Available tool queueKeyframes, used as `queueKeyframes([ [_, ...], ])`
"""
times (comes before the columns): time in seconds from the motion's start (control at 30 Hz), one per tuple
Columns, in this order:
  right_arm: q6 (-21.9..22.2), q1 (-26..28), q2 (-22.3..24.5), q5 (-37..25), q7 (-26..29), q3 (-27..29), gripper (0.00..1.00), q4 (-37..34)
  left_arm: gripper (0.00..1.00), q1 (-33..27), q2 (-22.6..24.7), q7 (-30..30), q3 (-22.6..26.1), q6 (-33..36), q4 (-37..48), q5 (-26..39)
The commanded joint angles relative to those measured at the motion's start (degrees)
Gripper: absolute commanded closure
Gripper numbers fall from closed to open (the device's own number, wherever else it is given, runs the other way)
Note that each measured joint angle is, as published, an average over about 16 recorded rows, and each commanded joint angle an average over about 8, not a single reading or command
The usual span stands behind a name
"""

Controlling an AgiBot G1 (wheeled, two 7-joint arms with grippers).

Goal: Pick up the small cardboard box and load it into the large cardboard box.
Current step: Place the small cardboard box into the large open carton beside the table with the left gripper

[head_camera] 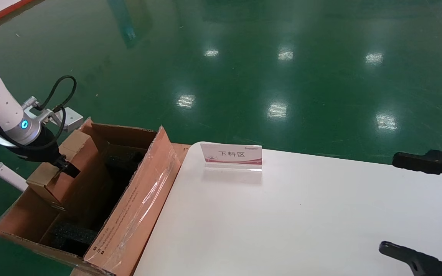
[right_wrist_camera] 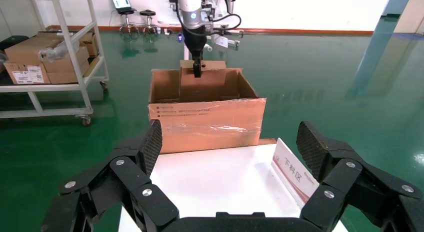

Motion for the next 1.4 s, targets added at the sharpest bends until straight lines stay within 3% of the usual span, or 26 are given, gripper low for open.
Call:
queueKeyframes([
  [0.03, 0.0, 0.0, 0.0, 0.0, 0.0, 0.0, 0.0, 0.0, 1.0, 0.7, 0.1, 0.0, 0.1, -0.4, 0.3, 0.0],
  [0.37, 0.0, 0.0, 0.0, 0.0, 0.0, 0.0, 0.0, 0.0, 1.0, 4.2, 1.7, -0.3, 0.4, -1.2, 3.7, -0.3],
  [0.43, 0.0, 0.0, 0.0, 0.0, 0.0, 0.0, 0.0, 0.0, 0.93, 4.6, 1.9, -0.2, 0.4, -1.1, 4.3, -0.5],
  [0.5, 0.0, 0.0, 0.0, 0.0, 0.0, 0.0, 0.0, 0.0, 0.75, 4.9, 2.2, -0.1, 0.4, -1.0, 4.8, -0.6],
  [0.67, 0.0, 0.0, 0.0, 0.0, 0.0, 0.0, 0.0, 0.0, 0.15, 5.3, 2.5, 0.1, 0.3, -1.0, 5.4, -0.8],
  [0.73, 0.0, 0.0, 0.0, 0.0, 0.0, 0.0, 0.0, 0.0, 0.02, 5.3, 2.5, 0.1, 0.3, -0.9, 5.4, -0.8],
  [1.4, 0.0, 0.0, 0.0, 0.0, 0.0, 0.0, 0.0, 0.0, 0.0, 4.9, 2.2, 0.0, 0.4, -0.8, 4.9, -0.7],
])
